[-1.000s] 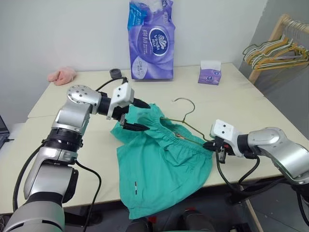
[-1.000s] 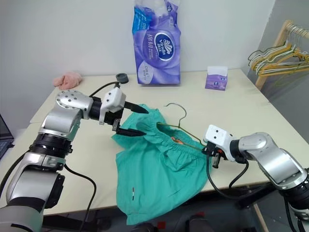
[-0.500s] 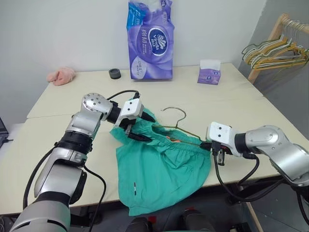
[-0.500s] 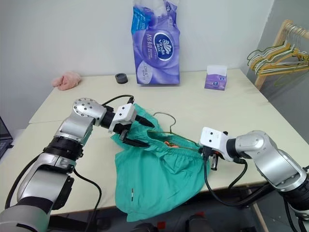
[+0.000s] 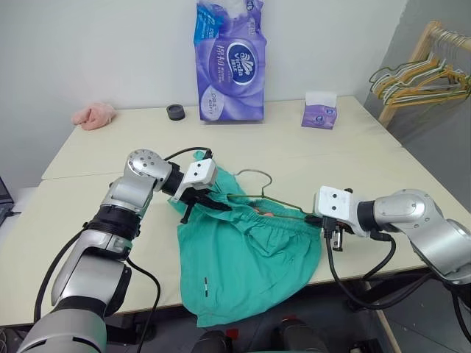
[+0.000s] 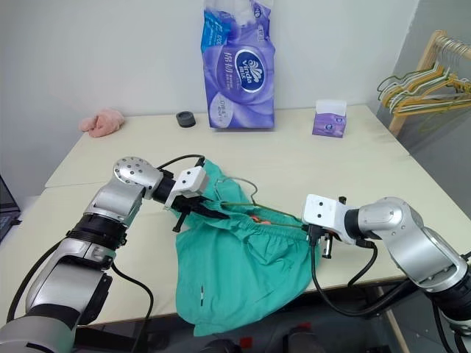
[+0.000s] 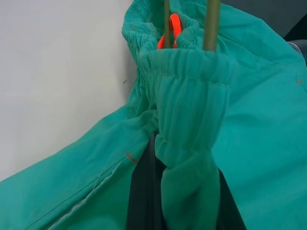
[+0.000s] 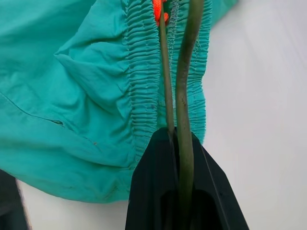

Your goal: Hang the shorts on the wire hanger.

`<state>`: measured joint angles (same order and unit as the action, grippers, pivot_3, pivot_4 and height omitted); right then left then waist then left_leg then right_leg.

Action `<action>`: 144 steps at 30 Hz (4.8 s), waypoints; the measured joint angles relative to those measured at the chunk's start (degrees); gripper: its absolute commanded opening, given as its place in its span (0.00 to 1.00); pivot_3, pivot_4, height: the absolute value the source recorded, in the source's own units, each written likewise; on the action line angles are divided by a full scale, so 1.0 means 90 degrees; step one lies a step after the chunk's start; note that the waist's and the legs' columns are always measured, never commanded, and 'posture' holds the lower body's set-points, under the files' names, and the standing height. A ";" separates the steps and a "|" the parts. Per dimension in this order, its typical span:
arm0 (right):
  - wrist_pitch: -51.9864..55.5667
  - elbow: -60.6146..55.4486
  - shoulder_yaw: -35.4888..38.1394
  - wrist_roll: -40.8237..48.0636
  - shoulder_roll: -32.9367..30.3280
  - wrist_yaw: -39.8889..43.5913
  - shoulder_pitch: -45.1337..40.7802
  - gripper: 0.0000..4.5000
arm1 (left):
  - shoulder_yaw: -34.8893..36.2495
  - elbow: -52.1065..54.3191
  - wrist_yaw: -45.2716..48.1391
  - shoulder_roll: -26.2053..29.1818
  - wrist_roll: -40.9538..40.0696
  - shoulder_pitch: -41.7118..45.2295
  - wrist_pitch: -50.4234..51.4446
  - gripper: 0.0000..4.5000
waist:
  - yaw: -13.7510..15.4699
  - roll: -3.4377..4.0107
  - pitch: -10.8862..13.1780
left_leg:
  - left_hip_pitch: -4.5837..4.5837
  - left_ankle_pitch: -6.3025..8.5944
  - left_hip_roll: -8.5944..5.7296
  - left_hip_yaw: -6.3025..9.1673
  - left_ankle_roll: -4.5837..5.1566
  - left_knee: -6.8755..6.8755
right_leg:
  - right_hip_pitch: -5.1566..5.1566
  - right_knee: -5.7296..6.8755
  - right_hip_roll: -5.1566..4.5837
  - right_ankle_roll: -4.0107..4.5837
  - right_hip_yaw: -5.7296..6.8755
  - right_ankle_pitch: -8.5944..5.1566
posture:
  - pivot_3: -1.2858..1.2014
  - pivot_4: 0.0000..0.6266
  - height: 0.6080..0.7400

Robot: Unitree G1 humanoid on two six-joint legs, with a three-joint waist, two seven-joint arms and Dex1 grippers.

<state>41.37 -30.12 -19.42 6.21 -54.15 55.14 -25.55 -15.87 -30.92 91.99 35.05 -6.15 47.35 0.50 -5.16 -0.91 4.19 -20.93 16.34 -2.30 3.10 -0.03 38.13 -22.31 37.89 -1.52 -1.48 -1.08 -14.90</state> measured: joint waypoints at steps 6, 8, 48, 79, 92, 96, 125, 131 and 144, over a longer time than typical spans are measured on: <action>-0.1381 0.0157 -0.0072 -0.0561 -0.0594 0.0301 0.0009 0.29 | -0.0003 0.0012 -0.0011 -0.0098 -0.0008 -0.0136 -0.0072 0.00 | 0.0001 0.0000 0.0000 | 0.0000 0.0000 -0.0001 -0.0002 0.0000 0.0003 | 0.0000 0.0001 0.0000 0.0000 -0.0001 0.0000 | 0.44 0.04 1.00; -0.1774 0.0283 0.0063 -0.0693 -0.0866 0.0409 0.0050 0.46 | -0.0003 -0.0002 -0.0011 -0.0099 0.0003 -0.0182 -0.0112 0.00 | 0.0001 0.0000 0.0000 | 0.0000 0.0000 -0.0001 -0.0002 0.0000 0.0003 | 0.0000 0.0000 0.0000 0.0000 0.0000 0.0000 | 0.44 0.04 1.00; 0.2487 0.0381 0.2566 0.2051 0.3300 -0.3085 0.2444 0.26 | 0.0398 0.0289 -0.0271 0.0143 -0.0272 -0.0242 0.0711 0.00 | 0.0008 -0.0018 -0.0035 | 0.0005 0.0001 0.0003 0.0003 -0.0001 0.0003 | 0.0001 0.0014 0.0006 0.0002 -0.0005 -0.0001 | 0.46 0.05 1.00; 0.2094 -0.0707 0.2999 0.2523 0.0921 -0.2477 0.2538 0.01 | 0.0070 0.0529 -0.0149 0.0675 0.0193 -0.0687 0.0160 0.00 | 0.0008 -0.0017 -0.0032 | 0.0005 0.0001 0.0004 -0.0001 0.0001 0.0001 | 0.0005 0.0008 0.0009 -0.0023 -0.0005 -0.0016 | 0.45 0.07 1.00; 0.1698 -0.0743 0.2489 0.2414 0.0028 -0.1983 0.2042 0.01 | -0.0019 0.0344 -0.0625 0.0539 0.0421 -0.0680 -0.0114 0.00 | -0.0001 -0.0021 -0.0030 | 0.0006 0.0001 0.0007 -0.0001 0.0001 0.0002 | 0.0003 0.0009 0.0010 -0.0028 -0.0005 -0.0018 | 0.44 0.06 1.00; 0.1765 -0.0853 0.1777 0.2305 0.0027 -0.1982 0.1144 0.01 | -0.0021 0.0825 -0.0850 0.0382 0.0425 -0.0681 0.0188 0.00 | -0.0001 -0.0022 -0.0030 | 0.0004 0.0001 0.0008 0.0002 0.0000 -0.0001 | 0.0003 0.0004 0.0010 -0.0021 -0.0004 -0.0015 | 0.44 0.06 1.00; 0.1700 -0.0677 0.1522 0.2094 -0.0285 -0.1417 0.1283 1.00 | -0.0021 0.0478 -0.1242 0.0131 0.0496 -0.0941 -0.0253 0.00 | 0.0004 -0.0024 -0.0032 | 0.0003 0.0001 0.0005 0.0002 0.0000 0.0001 | 0.0003 0.0004 0.0002 -0.0003 -0.0001 -0.0004 | 0.44 0.05 1.00; 0.1723 0.0090 0.1009 0.1955 0.0287 -0.1439 0.0777 1.00 | -0.0021 0.0357 -0.1225 0.0091 0.0510 -0.0936 -0.0384 0.00 | -0.0004 -0.0022 -0.0032 | 0.0003 0.0001 0.0004 0.0002 0.0000 0.0000 | 0.0002 0.0006 0.0002 -0.0002 -0.0001 -0.0004 | 0.44 0.05 1.00; 0.2003 0.0633 0.0934 0.2258 0.0040 -0.0577 -0.0016 1.00 | -0.0021 0.0332 -0.1243 0.0067 0.0517 -0.0926 -0.0417 0.00 | 0.0012 -0.0023 -0.0032 | 0.0003 0.0001 0.0004 0.0007 0.0000 -0.0001 | 0.0002 0.0005 -0.0002 -0.0002 0.0004 -0.0003 | 0.45 0.06 1.00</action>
<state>59.40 -24.42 -11.01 26.53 -53.79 49.95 -25.69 -16.06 -27.93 80.80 35.65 -1.50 39.02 -3.25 -5.05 -1.11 3.91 -20.90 16.36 -2.26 3.17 -0.03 38.13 -22.29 37.94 -1.53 -1.50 -1.04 -14.93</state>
